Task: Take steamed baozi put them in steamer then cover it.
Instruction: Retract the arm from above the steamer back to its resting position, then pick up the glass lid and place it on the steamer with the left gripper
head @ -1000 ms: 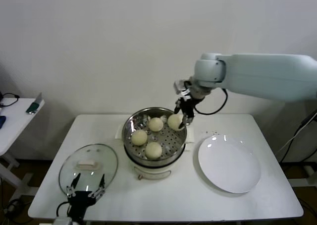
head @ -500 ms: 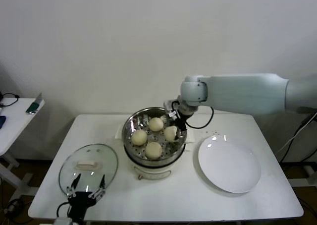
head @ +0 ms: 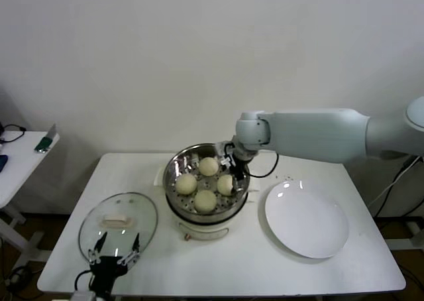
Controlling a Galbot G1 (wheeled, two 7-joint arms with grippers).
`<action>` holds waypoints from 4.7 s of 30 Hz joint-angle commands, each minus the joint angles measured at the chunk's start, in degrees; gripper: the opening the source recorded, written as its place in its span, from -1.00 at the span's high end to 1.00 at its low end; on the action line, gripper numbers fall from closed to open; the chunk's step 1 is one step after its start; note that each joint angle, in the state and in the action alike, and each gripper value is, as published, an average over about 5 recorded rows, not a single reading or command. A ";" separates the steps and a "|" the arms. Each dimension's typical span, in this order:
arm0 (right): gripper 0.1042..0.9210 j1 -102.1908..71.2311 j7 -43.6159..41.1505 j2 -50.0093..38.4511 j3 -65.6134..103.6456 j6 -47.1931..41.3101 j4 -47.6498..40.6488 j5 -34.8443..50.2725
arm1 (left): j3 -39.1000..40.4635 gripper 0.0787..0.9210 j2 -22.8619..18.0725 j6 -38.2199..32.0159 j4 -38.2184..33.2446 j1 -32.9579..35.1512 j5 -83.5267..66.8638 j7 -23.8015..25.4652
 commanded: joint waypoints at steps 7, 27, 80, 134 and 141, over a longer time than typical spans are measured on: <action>-0.76 6.33 5.04 -13.63 12.63 -0.96 3.51 16.57 | -0.02 -0.77 0.19 0.23 -0.27 -0.07 -0.01 0.12; -0.76 -77.87 44.65 -37.12 97.66 17.32 11.71 4.37 | 0.08 -0.77 1.71 -0.47 -0.46 -0.99 0.98 0.83; -0.76 -137.96 43.20 1.98 126.74 54.29 18.82 -10.04 | -4.64 -0.77 7.78 -11.81 34.41 -13.32 80.96 -28.00; -0.76 -140.53 44.32 3.93 128.22 55.60 21.10 -8.94 | -0.91 0.88 8.28 -13.52 50.03 -27.85 82.47 -26.92; -0.76 -140.91 44.48 4.08 128.37 55.63 21.74 -9.51 | -0.70 0.88 8.24 -13.72 46.72 -27.36 77.75 -27.03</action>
